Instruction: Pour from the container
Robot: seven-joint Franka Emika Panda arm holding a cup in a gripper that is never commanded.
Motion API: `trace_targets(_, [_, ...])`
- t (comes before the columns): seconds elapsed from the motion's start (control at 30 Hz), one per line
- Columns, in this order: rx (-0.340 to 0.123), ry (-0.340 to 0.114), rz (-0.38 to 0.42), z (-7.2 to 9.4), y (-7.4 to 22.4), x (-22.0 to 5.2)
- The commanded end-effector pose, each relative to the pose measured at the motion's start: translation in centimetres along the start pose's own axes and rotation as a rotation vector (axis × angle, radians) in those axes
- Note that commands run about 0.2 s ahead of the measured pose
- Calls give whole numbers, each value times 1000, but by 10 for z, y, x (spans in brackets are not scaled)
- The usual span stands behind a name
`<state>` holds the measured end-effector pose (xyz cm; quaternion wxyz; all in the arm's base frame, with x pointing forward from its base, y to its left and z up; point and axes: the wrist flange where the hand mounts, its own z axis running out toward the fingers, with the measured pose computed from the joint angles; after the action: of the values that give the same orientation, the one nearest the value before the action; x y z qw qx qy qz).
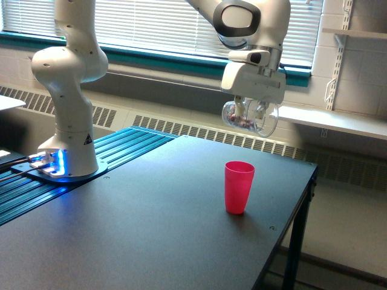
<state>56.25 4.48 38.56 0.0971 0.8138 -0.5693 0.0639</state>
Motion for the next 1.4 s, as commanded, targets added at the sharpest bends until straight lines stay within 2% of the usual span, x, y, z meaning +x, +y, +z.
trace_targets(0.03, [-5,7,-16,1,1,-31])
trace_targets(0.3, [3,90,-25,-2,11,-61])
trace_targets(0.47, [9,94,-35,-1,21,-79])
trace_targets(0.67, [7,81,-25,0,33,-83])
trace_targets(0.9, [-36,39,2,16,49,-78])
trace_targets(1.03, [-62,35,16,23,53,-68])
trace_targets(1.13, [-65,34,17,24,51,-67])
trace_targets(1.4, [-129,-1,11,52,47,-59])
